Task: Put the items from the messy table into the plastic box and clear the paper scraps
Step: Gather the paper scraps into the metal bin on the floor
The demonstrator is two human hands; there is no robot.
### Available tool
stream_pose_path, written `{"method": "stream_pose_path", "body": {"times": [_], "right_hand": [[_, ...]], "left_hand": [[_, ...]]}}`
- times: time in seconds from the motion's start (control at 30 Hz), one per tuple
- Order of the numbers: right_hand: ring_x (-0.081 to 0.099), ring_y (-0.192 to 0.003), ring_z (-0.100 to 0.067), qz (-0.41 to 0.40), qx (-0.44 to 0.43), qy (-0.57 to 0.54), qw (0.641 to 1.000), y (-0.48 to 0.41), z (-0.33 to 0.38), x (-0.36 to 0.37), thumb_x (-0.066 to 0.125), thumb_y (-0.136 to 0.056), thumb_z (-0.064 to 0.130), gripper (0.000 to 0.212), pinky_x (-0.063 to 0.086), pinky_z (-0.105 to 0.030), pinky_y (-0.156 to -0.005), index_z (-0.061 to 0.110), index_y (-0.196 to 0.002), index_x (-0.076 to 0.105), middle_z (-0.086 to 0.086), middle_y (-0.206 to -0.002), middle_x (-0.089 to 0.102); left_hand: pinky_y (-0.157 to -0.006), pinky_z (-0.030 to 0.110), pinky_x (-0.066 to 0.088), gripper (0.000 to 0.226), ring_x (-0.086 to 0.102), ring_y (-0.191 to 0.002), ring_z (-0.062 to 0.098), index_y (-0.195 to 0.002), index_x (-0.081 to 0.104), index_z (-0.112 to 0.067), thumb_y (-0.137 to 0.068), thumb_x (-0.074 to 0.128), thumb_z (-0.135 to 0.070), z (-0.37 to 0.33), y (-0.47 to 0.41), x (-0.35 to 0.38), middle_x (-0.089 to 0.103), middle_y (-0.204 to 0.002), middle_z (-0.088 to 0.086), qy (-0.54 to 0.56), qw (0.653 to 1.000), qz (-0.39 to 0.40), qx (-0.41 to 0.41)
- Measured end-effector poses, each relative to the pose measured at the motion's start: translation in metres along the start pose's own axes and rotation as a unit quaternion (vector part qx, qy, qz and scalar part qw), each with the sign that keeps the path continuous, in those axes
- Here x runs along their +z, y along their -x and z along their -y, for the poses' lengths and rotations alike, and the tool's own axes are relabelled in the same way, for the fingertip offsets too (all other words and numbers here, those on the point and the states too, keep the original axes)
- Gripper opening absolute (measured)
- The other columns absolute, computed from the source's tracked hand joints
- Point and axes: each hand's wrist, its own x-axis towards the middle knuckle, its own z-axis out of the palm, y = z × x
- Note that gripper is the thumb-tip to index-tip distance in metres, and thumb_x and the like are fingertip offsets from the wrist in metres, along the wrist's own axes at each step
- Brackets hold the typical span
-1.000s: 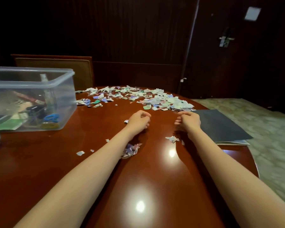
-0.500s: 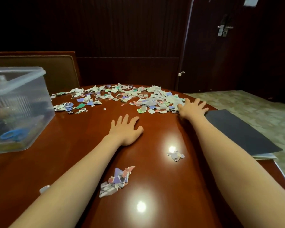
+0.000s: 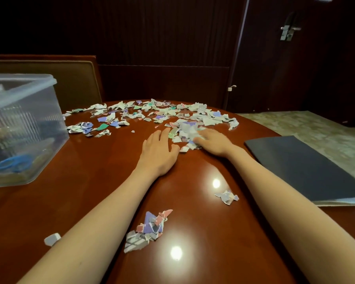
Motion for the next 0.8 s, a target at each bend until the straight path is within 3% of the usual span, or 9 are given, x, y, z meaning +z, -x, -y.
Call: {"method": "stream_pose_path", "body": {"times": [0.1, 0.17, 0.23, 0.3, 0.37, 0.47, 0.6, 0.7, 0.8], "right_hand": [[0.053, -0.091, -0.009, 0.056, -0.059, -0.191, 0.978, 0.02, 0.029, -0.002, 0.054, -0.091, 0.024, 0.013, 0.04, -0.03, -0.086, 0.019, -0.091, 0.066, 0.008, -0.096, 0.059], [0.046, -0.07, -0.004, 0.05, -0.085, -0.315, 0.944, 0.027, 0.045, -0.005, 0.054, -0.09, 0.013, 0.028, 0.037, -0.022, -0.072, 0.027, -0.067, 0.061, 0.013, -0.073, 0.054], [0.051, -0.075, -0.005, -0.017, -0.068, -0.377, 0.923, 0.022, 0.052, -0.004, 0.051, -0.089, 0.009, 0.028, 0.039, -0.02, -0.073, 0.021, -0.066, 0.061, 0.011, -0.079, 0.059], [0.052, -0.089, -0.009, -0.131, -0.024, -0.311, 0.941, 0.008, 0.052, -0.001, 0.048, -0.09, 0.01, 0.019, 0.04, -0.023, -0.08, 0.018, -0.083, 0.063, 0.004, -0.102, 0.061], [0.053, -0.099, -0.015, -0.179, 0.01, -0.229, 0.957, -0.01, 0.043, 0.006, 0.045, -0.092, 0.015, 0.02, 0.043, -0.03, -0.083, 0.018, -0.102, 0.062, -0.005, -0.123, 0.055], [0.034, -0.136, -0.025, -0.116, 0.04, -0.169, 0.978, -0.034, 0.03, 0.017, 0.041, -0.096, 0.027, 0.041, 0.03, -0.041, -0.111, 0.02, -0.137, 0.044, -0.009, -0.149, 0.032], [0.007, -0.147, -0.025, -0.025, 0.018, -0.092, 0.995, -0.054, 0.036, 0.022, 0.03, -0.1, 0.041, 0.053, 0.009, -0.048, -0.116, 0.027, -0.149, 0.02, -0.005, -0.159, 0.008], [0.016, -0.146, -0.021, 0.04, -0.037, -0.013, 0.998, -0.053, 0.047, 0.025, 0.026, -0.101, 0.039, 0.048, 0.005, -0.05, -0.116, 0.028, -0.147, 0.027, 0.0, -0.157, 0.02], [0.03, -0.14, -0.019, 0.067, -0.077, -0.088, 0.991, -0.039, 0.057, 0.022, 0.029, -0.102, 0.031, 0.043, 0.017, -0.039, -0.118, 0.02, -0.141, 0.041, 0.0, -0.151, 0.034]], "left_hand": [[-0.118, 0.045, 0.012, 0.058, 0.016, -0.144, 0.025, -0.149, 0.019, -0.015, -0.097, 0.034, -0.033, 0.001, 0.001, -0.001, 0.021, -0.155, 0.009, -0.018, 0.999, -0.041, -0.022], [-0.117, 0.048, 0.013, 0.057, 0.019, -0.142, 0.027, -0.149, 0.021, -0.014, -0.096, 0.033, -0.03, 0.002, 0.003, 0.0, 0.025, -0.152, 0.01, -0.033, 0.997, -0.056, -0.035], [-0.116, 0.049, 0.011, 0.056, 0.019, -0.142, 0.027, -0.149, 0.02, -0.015, -0.096, 0.031, -0.029, 0.0, 0.005, -0.001, 0.025, -0.152, 0.009, -0.036, 0.996, -0.059, -0.048], [-0.115, 0.05, 0.009, 0.055, 0.017, -0.143, 0.027, -0.149, 0.018, -0.016, -0.097, 0.029, -0.028, -0.001, 0.006, -0.001, 0.022, -0.154, 0.009, -0.035, 0.996, -0.053, -0.064], [-0.115, 0.051, 0.007, 0.054, 0.015, -0.143, 0.027, -0.149, 0.018, -0.017, -0.097, 0.028, -0.029, -0.001, 0.005, -0.001, 0.02, -0.154, 0.01, -0.038, 0.995, -0.047, -0.079], [-0.115, 0.054, 0.005, 0.054, 0.013, -0.144, 0.028, -0.149, 0.018, -0.018, -0.098, 0.027, -0.031, -0.001, 0.004, 0.0, 0.019, -0.155, 0.01, -0.035, 0.994, -0.036, -0.099], [-0.114, 0.057, 0.003, 0.053, 0.009, -0.145, 0.029, -0.149, 0.016, -0.019, -0.098, 0.027, -0.029, 0.0, -0.001, 0.002, 0.016, -0.156, 0.01, -0.008, 0.993, -0.026, -0.119], [-0.115, 0.052, 0.008, 0.052, 0.015, -0.143, 0.028, -0.148, 0.018, -0.017, -0.098, 0.028, -0.026, 0.005, -0.005, 0.003, 0.02, -0.154, 0.01, 0.026, 0.992, -0.047, -0.118], [-0.116, 0.046, 0.012, 0.051, 0.022, -0.141, 0.026, -0.147, 0.024, -0.016, -0.098, 0.031, -0.024, 0.009, -0.008, 0.0, 0.026, -0.152, 0.008, 0.098, 0.984, -0.073, -0.127]]}}
